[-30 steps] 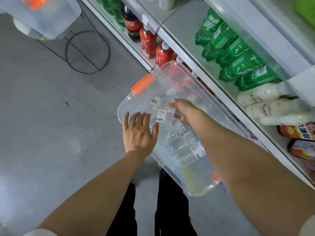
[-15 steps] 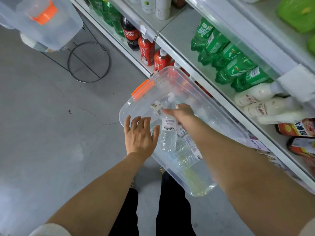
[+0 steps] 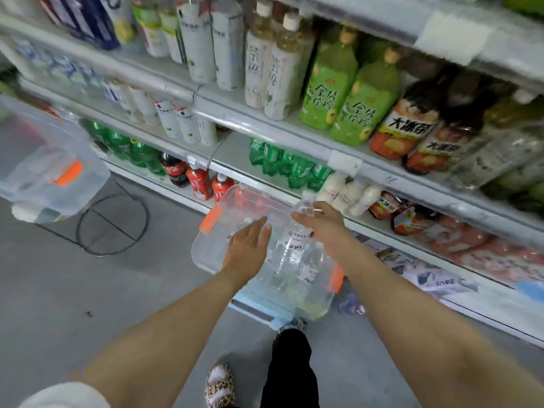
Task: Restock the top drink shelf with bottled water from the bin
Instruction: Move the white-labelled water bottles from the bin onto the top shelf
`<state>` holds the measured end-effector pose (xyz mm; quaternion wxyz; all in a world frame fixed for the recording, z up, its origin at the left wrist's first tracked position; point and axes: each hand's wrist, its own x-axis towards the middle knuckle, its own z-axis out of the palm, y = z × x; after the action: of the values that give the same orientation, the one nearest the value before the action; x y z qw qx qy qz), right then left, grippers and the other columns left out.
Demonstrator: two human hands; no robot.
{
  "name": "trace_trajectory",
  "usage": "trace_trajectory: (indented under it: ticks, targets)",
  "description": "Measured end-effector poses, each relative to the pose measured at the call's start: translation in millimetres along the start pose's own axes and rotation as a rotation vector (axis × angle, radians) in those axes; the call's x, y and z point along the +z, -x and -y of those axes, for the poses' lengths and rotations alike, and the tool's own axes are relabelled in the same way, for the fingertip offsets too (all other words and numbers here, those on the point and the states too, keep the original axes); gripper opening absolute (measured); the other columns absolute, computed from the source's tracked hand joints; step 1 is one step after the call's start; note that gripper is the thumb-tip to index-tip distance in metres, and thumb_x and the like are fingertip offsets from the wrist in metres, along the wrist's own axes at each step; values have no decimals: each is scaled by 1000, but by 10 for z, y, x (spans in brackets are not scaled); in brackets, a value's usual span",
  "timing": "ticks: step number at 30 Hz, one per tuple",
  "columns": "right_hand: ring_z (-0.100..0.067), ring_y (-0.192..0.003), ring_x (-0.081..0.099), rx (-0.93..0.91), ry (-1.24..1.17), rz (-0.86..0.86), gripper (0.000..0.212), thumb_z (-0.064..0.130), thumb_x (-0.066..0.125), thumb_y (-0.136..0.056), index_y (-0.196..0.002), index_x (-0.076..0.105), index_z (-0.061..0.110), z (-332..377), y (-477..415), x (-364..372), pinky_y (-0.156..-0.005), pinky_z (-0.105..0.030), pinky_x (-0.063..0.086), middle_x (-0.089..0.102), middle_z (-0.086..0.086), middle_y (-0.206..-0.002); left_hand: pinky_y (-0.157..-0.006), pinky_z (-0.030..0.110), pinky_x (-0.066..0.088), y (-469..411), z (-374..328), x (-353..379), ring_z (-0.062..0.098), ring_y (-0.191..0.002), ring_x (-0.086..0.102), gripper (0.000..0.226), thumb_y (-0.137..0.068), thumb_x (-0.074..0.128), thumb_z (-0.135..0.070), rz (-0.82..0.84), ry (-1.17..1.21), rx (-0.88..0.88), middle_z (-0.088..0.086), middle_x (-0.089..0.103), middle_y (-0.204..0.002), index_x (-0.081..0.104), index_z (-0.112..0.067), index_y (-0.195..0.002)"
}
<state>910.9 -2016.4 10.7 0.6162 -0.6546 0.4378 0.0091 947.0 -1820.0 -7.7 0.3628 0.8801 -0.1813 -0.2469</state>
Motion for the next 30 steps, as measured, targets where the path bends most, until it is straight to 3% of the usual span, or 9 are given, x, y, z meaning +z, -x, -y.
trace_trajectory:
  ticks: [3,8,10,12,16,21,25,27,30]
  targets:
    - [-18,-90,72,-131,-50,-110,43,26,95,-68,-97,65,27,478,393,-312,-71,-35,57,74,0,-103,-119,29,14,55,-466,-261,16,-146,30,56,-105,23,-50,8,26,167,-2,38,-158,37,-25,-153]
    - [-16,-96,70,-347,-67,-294,62,31,96,-65,-117,65,20,1413,1119,-917,-80,-36,59,73,1,-110,-118,28,14,162,-1420,-703,13,-147,27,61,-102,19,-60,-7,140,393,-7,34,-159,34,-32,-153]
    - [-18,-93,72,-437,-75,-368,52,31,96,-65,-107,68,22,1790,1424,-1168,-71,-35,58,75,2,-103,-116,28,19,241,-1841,-892,10,-145,29,66,-98,17,-66,-19,212,516,-9,35,-158,35,-33,-153]
    - [-17,-90,75,-527,-88,-414,44,33,97,-63,-96,69,27,2155,1718,-1391,-77,-41,62,77,6,-93,-110,23,17,329,-2258,-1074,3,-142,29,70,-94,15,-69,-20,276,598,-13,34,-157,35,-35,-152]
    - [-19,-98,73,-671,-63,-508,58,40,95,-65,-114,70,21,2882,2279,-1751,-89,-47,60,75,3,-107,-109,22,19,471,-3088,-1406,-7,-136,27,68,-94,14,-71,27,390,745,-20,33,-156,35,-40,-151]
    - [-21,-96,73,-825,-83,-589,52,37,95,-66,-109,72,19,3788,2823,-2251,-82,-39,61,75,2,-102,-110,28,24,599,-4109,-1753,2,-140,35,70,-90,16,-78,40,488,862,-20,39,-153,38,-45,-148]
    - [-9,-81,73,-965,-77,-598,35,30,94,-68,-93,71,23,4458,3141,-2680,-57,-25,59,75,5,-94,-110,20,15,669,-4845,-1913,-10,-134,25,69,-92,13,-78,62,484,1001,-27,28,-156,27,-48,-152]
    - [-15,-80,76,-1000,-67,-598,31,28,93,-71,-92,71,21,4723,3224,-2903,-60,-29,61,78,1,-95,-106,15,11,668,-5175,-1933,-13,-132,20,70,-93,13,-75,47,470,1071,-26,22,-158,22,-43,-155]
    - [-18,-76,78,-1046,-71,-607,33,29,92,-71,-95,73,17,5049,3196,-3243,-63,-31,61,79,-2,-92,-115,19,9,575,-5654,-1904,-11,-135,17,62,-100,17,-64,49,460,1122,-22,19,-160,20,-38,-157]
